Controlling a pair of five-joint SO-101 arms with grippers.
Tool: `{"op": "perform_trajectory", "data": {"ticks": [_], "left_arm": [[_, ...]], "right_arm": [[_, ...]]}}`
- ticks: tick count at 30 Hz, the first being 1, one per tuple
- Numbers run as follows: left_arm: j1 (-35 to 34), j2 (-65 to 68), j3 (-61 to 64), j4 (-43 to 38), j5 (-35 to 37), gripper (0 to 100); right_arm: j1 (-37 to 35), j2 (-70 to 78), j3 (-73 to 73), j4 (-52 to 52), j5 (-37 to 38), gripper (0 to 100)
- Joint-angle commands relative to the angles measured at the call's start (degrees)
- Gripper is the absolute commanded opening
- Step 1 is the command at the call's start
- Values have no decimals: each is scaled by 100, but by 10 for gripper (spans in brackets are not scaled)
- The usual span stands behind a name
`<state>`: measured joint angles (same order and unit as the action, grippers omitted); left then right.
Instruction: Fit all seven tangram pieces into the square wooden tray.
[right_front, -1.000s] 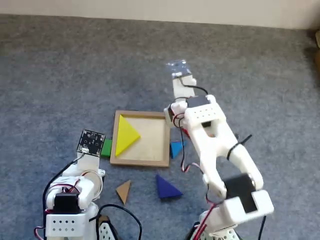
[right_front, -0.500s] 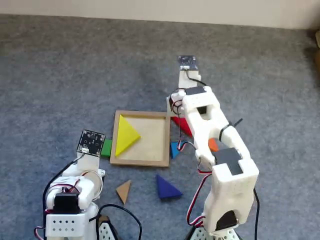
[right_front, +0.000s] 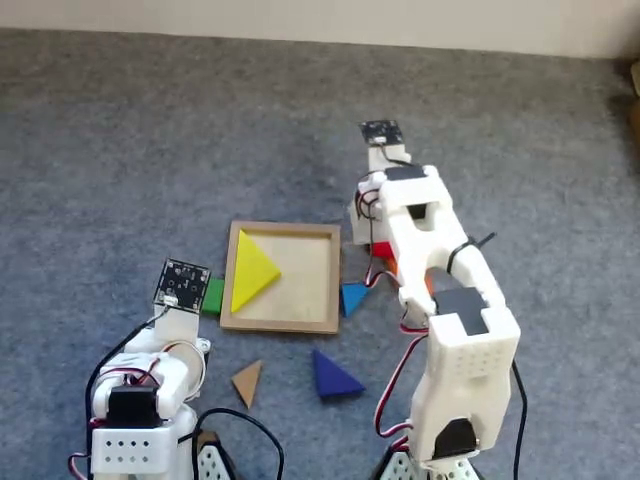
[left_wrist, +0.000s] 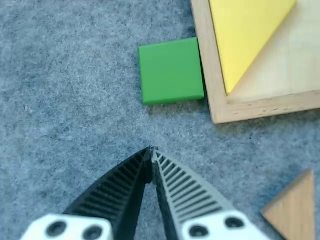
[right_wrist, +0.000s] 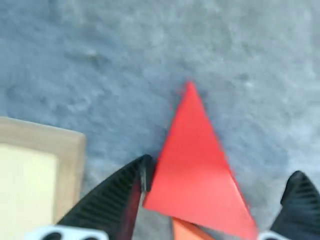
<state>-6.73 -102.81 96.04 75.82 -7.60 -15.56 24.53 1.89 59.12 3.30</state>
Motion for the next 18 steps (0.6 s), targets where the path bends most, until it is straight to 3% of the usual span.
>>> {"op": "perform_trajectory", "data": {"ticks": [1,4,13,18], "left_arm": [[-75,-207,119,26,-9,6],[-75,-207,119,26,-9,6],[-75,-207,119,26,-9,6],[-75,-207,119,26,-9,6]], "right_arm": [[145,-92,-743,532,114,389],[136,-84,-1182,892,167,391],[-84,-40,-1675,1349,1644,391],[-180,277,-1525,1367,1846,391]]}}
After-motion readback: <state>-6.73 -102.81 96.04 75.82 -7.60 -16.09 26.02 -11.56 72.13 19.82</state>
